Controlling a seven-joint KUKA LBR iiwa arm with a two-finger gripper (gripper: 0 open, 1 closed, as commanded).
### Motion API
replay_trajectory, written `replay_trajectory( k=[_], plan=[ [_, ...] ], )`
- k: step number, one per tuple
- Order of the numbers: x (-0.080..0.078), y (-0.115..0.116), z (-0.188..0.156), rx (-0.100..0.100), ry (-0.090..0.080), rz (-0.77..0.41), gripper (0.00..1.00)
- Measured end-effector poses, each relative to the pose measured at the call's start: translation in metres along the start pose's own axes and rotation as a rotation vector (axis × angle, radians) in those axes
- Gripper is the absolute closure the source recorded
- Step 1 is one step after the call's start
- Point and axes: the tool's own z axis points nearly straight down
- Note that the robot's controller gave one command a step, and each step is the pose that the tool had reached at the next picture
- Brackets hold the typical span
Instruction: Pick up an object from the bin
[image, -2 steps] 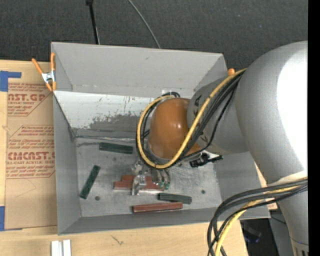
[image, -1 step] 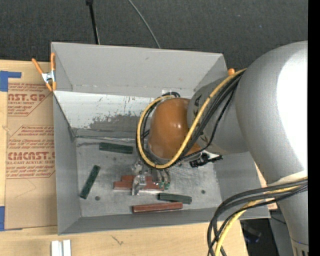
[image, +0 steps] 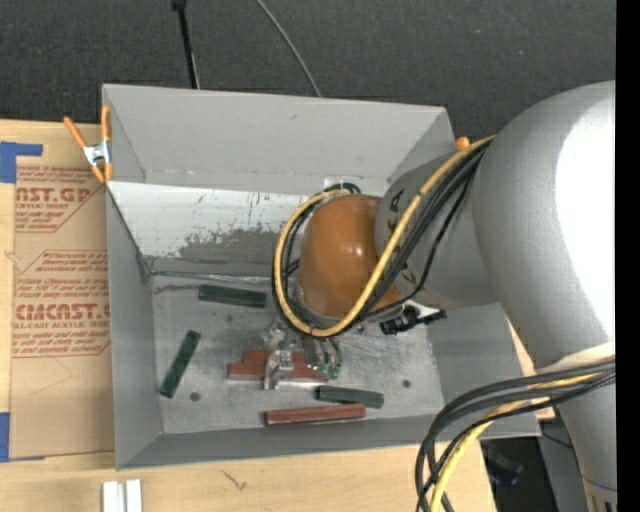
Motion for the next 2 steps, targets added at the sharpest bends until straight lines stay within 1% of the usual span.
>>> replay_trajectory(
  k=[2],
  plan=[
    [0.0004,-0.0009,-0.0140,0.006,0.003,0.000,1.00]
  ],
)
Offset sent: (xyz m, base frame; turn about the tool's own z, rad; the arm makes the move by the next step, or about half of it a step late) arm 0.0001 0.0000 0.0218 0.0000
